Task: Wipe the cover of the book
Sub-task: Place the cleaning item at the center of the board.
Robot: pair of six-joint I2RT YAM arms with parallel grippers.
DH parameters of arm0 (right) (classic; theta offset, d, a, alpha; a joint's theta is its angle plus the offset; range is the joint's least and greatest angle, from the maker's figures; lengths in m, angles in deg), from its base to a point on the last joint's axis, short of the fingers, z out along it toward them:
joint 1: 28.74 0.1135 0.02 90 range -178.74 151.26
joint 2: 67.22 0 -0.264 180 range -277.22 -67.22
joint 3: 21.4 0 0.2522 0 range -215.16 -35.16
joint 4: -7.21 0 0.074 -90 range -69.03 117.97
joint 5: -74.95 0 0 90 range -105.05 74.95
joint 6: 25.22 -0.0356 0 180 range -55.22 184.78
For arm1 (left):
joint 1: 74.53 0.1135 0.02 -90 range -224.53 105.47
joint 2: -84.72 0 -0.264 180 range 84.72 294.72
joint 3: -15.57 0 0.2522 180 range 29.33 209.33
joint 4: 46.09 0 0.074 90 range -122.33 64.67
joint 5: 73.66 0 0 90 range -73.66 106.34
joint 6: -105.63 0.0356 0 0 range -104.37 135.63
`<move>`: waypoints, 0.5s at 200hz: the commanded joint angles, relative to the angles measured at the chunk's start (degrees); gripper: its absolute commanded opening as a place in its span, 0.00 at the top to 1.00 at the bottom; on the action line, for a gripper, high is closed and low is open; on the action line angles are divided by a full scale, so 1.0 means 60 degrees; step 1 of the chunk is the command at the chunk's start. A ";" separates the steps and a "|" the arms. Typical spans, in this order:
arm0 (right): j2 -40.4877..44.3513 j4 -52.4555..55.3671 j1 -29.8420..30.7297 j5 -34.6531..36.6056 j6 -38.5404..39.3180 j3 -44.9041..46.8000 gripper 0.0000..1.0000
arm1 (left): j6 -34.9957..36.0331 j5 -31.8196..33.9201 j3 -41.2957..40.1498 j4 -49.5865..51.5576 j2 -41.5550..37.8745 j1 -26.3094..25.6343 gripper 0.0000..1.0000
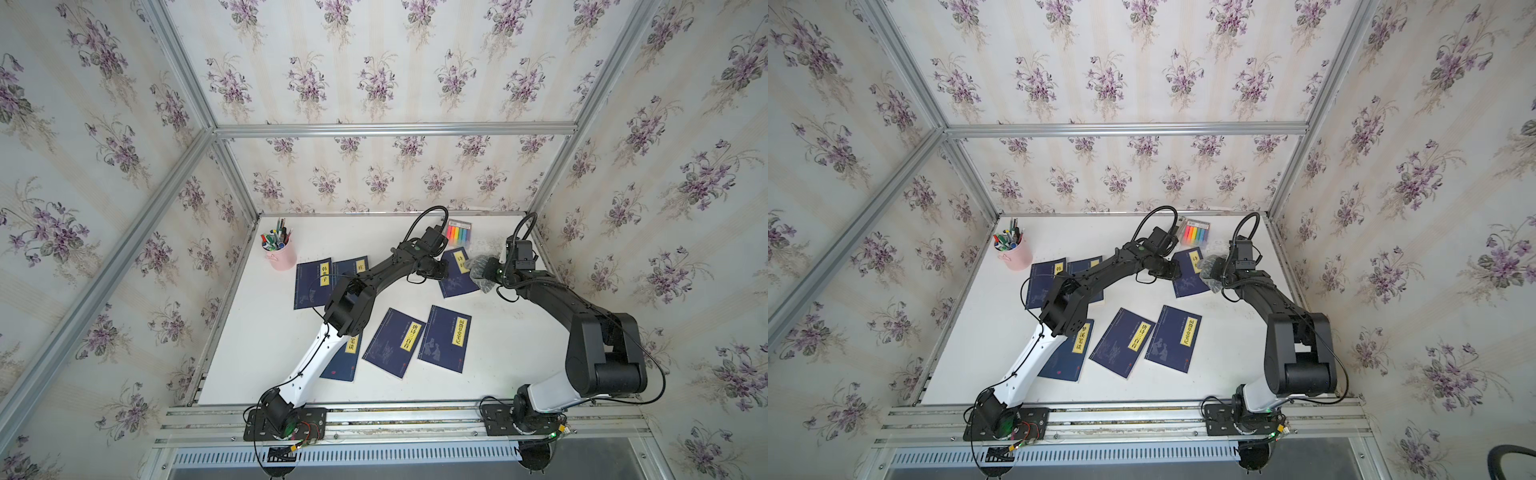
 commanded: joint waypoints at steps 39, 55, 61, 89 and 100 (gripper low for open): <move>-0.0129 -0.0435 0.0006 -0.1673 0.0356 -0.0110 1.00 | 0.0510 0.0972 -0.0657 0.1301 -0.0437 0.0150 0.71; -0.0134 -0.0552 0.0140 -0.2316 0.0563 -0.0098 1.00 | 0.0688 0.0910 -0.1171 0.1015 -0.0995 0.0163 0.71; -0.0155 -0.0551 0.0273 -0.2460 0.0658 -0.0119 1.00 | 0.0774 0.0964 -0.1520 0.0803 -0.1345 0.0165 0.71; -0.0558 -0.0044 0.1238 -0.2143 0.1058 -0.0685 1.00 | 0.1338 0.1863 -0.3346 -0.0043 -0.3266 0.0226 0.70; -0.0799 -0.0022 0.1478 -0.2132 0.0997 -0.0867 1.00 | 0.1516 0.2183 -0.3886 -0.0056 -0.3969 0.0340 0.68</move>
